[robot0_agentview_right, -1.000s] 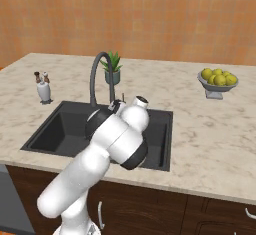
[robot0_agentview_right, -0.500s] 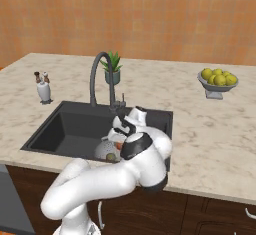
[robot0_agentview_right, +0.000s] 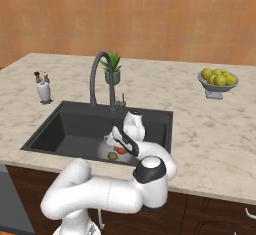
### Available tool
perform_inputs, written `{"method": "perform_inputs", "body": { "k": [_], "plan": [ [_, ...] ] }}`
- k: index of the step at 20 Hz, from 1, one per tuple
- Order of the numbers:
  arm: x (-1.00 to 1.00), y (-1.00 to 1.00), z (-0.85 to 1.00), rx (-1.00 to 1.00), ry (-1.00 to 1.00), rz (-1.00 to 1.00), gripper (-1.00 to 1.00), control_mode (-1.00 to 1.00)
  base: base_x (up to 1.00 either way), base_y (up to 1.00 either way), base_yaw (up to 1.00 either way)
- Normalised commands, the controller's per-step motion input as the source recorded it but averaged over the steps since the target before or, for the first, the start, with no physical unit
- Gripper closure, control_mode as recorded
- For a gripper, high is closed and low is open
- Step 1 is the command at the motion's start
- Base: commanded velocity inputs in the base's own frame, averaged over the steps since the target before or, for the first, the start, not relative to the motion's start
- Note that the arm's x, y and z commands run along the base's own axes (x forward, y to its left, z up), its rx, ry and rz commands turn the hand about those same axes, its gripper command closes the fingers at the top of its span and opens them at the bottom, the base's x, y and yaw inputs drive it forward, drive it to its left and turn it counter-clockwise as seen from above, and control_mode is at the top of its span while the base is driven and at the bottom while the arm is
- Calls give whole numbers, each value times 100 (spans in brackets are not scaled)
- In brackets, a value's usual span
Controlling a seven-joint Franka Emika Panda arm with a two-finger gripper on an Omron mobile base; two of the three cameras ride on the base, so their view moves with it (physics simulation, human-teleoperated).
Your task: Put the colander in the sink, put the kiwi, orange in the colander, and turn on the sink faucet and pour water over the colander.
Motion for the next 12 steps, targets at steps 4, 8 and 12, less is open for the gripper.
{"method": "perform_inputs", "body": {
  "k": [4,8,12],
  "plan": [
    [-60,1,19,-1,-22,-16,-100,-100,0,0,0],
    [-70,0,48,0,-38,-20,-100,-100,0,0,0],
    [-52,0,86,4,-43,-19,-100,-100,0,0,0]
  ]
}}
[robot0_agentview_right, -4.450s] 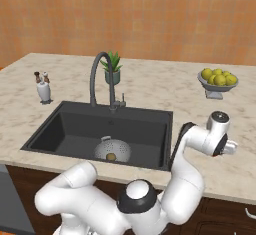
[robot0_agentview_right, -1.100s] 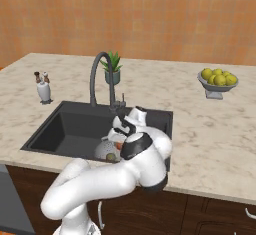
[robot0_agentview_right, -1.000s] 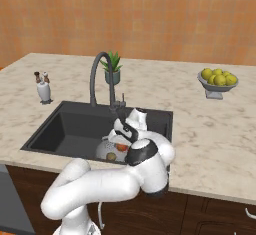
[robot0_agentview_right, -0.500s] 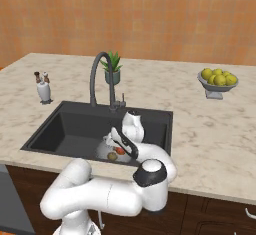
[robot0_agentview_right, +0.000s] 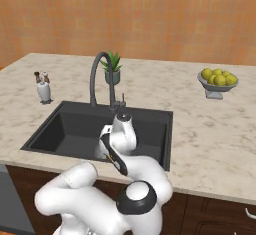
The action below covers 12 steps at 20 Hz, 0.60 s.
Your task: Put the colander in the sink, put the kiwi, orange in the colander, and turn on the sink faucet and pour water over the colander.
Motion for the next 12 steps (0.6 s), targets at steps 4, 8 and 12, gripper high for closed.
{"method": "perform_inputs", "body": {
  "k": [4,8,12],
  "plan": [
    [-15,4,61,0,-33,-19,-100,-100,0,0,0],
    [-1,10,12,0,-9,-18,-100,-100,0,0,0],
    [9,7,2,1,13,-9,-100,-100,0,0,0]
  ]
}}
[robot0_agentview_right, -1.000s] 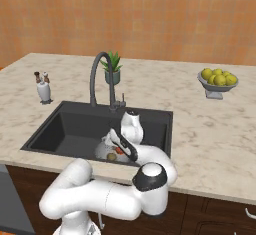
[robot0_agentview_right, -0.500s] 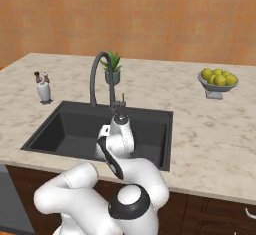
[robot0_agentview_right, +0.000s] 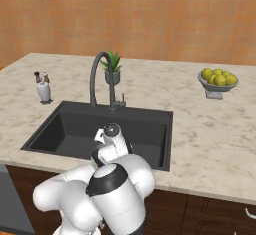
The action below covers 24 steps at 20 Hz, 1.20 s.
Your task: Put the colander in the sink, put the kiwi, orange in the colander, and turn on the sink faucet and pour water over the colander.
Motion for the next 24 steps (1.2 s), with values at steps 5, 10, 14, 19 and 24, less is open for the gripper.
{"method": "perform_inputs", "body": {
  "k": [5,10,14,19,24],
  "plan": [
    [0,3,37,2,12,-1,-100,-100,0,0,0],
    [-4,0,100,3,1,-1,-100,-100,0,0,0],
    [0,0,100,0,26,-10,-100,-100,0,0,0],
    [0,6,100,4,44,-17,-100,-100,0,0,0],
    [4,1,100,8,43,-9,-100,-100,0,0,0]
  ]
}}
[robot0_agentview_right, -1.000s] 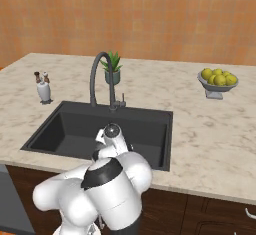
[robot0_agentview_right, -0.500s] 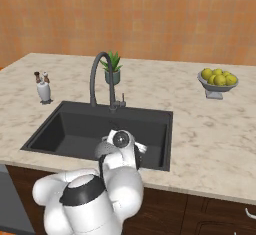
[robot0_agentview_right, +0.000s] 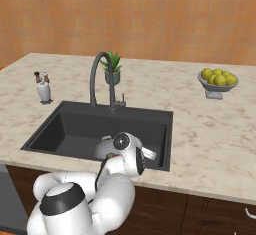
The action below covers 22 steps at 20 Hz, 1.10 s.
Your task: Put the colander in the sink, put the kiwi, orange in the colander, and turn on the sink faucet and pour water over the colander.
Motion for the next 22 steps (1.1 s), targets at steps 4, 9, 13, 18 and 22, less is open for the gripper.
{"method": "perform_inputs", "body": {
  "k": [4,9,13,18,22],
  "plan": [
    [16,0,100,13,1,-5,-100,-100,0,0,0],
    [7,-3,100,19,0,-4,-100,-100,0,0,0],
    [2,0,100,14,0,-6,-100,-100,0,0,0],
    [0,-3,100,11,0,-1,-100,-100,0,0,0],
    [-3,0,100,23,0,4,-100,-100,0,0,0]
  ]
}}
